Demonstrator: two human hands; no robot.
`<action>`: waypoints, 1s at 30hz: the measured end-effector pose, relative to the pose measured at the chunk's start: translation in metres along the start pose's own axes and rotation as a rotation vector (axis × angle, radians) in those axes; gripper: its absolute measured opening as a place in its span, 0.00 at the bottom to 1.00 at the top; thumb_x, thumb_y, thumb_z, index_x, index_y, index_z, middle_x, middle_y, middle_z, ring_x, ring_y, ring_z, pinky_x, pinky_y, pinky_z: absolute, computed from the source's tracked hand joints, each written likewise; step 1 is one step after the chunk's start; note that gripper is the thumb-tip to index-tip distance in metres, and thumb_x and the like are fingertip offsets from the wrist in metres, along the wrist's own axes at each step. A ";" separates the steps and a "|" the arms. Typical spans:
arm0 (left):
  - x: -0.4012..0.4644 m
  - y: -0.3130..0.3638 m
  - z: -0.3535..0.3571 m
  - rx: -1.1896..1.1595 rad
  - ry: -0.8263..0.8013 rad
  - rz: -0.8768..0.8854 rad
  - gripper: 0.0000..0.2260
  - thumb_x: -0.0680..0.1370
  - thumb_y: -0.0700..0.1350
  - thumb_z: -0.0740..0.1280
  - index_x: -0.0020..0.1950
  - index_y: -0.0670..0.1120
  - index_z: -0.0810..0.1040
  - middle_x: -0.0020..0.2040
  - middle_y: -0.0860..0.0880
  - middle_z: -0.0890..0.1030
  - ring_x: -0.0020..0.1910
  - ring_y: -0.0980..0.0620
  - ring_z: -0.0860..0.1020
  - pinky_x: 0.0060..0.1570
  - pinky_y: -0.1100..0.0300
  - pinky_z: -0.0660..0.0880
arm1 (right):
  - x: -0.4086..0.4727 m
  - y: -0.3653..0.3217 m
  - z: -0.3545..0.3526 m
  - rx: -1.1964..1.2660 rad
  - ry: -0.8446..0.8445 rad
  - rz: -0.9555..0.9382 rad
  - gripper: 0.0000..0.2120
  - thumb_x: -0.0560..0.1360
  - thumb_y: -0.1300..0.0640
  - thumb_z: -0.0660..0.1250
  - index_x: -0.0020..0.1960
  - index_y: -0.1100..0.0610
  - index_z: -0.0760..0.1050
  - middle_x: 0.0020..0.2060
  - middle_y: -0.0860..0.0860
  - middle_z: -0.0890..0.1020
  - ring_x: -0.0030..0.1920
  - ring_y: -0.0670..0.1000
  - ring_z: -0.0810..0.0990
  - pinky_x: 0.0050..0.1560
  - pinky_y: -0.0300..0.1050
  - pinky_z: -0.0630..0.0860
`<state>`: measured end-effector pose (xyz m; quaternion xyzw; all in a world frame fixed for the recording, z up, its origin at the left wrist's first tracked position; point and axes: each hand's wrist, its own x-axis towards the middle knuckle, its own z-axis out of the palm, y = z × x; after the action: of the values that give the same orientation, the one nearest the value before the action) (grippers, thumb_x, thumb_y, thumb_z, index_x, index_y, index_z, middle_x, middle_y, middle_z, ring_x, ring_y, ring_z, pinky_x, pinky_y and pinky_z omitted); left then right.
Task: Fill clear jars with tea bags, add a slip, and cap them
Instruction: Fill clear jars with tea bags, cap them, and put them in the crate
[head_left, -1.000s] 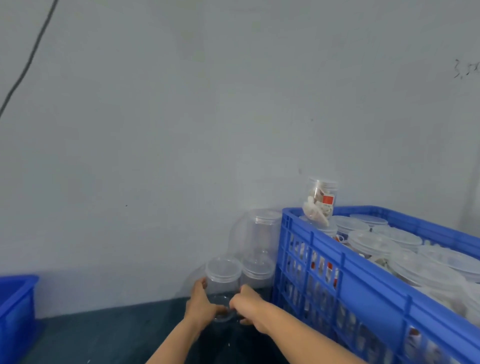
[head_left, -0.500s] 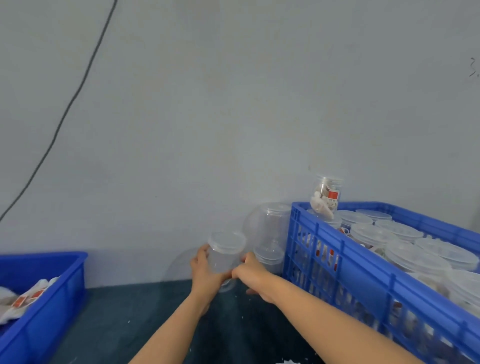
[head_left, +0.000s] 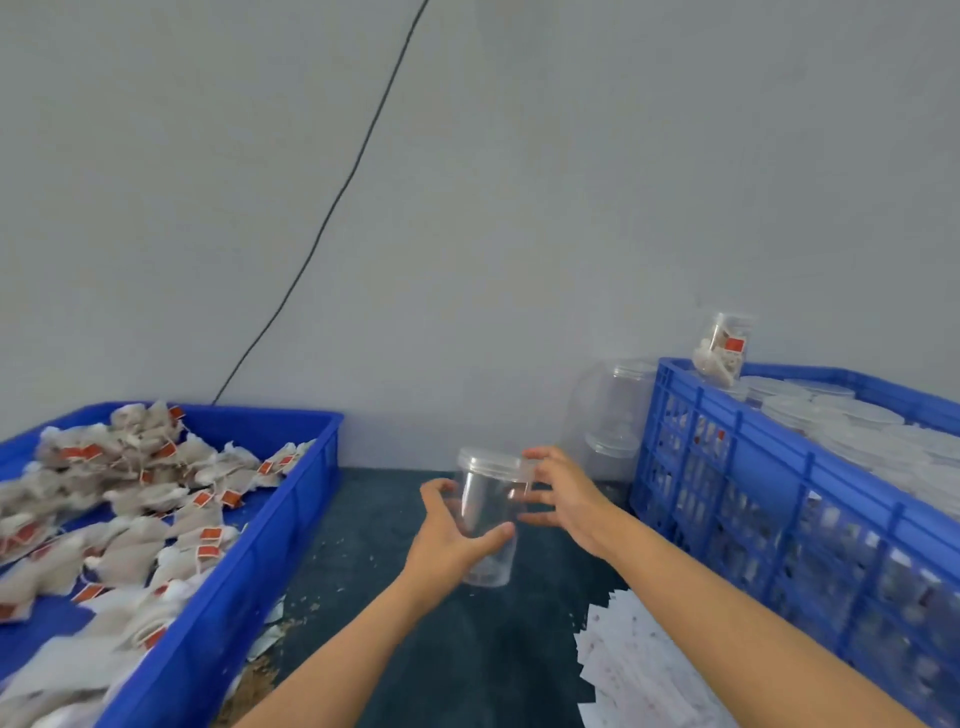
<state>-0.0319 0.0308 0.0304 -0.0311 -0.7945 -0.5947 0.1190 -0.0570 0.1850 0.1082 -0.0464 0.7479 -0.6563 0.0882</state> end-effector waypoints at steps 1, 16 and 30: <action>-0.012 -0.006 -0.002 0.064 0.001 -0.005 0.37 0.61 0.62 0.75 0.60 0.57 0.56 0.56 0.57 0.73 0.51 0.59 0.77 0.50 0.59 0.76 | -0.006 0.007 0.003 0.040 -0.008 -0.007 0.13 0.82 0.54 0.54 0.66 0.55 0.65 0.55 0.55 0.76 0.53 0.55 0.79 0.53 0.54 0.79; -0.049 -0.044 -0.011 0.509 0.125 0.215 0.39 0.59 0.66 0.71 0.68 0.60 0.66 0.58 0.66 0.70 0.59 0.63 0.70 0.57 0.63 0.62 | -0.019 0.088 0.058 0.090 0.265 -0.202 0.17 0.74 0.44 0.69 0.58 0.49 0.71 0.51 0.49 0.79 0.47 0.46 0.81 0.41 0.36 0.78; -0.043 -0.064 -0.026 0.560 -0.003 0.332 0.41 0.60 0.60 0.72 0.71 0.55 0.62 0.59 0.64 0.70 0.59 0.61 0.70 0.58 0.72 0.65 | -0.019 0.104 0.062 -0.051 0.316 -0.420 0.10 0.73 0.51 0.71 0.51 0.41 0.76 0.51 0.43 0.78 0.51 0.37 0.77 0.47 0.32 0.73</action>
<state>0.0015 -0.0087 -0.0321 -0.1271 -0.9116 -0.3253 0.2168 -0.0216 0.1421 -0.0015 -0.0997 0.7426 -0.6404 -0.1689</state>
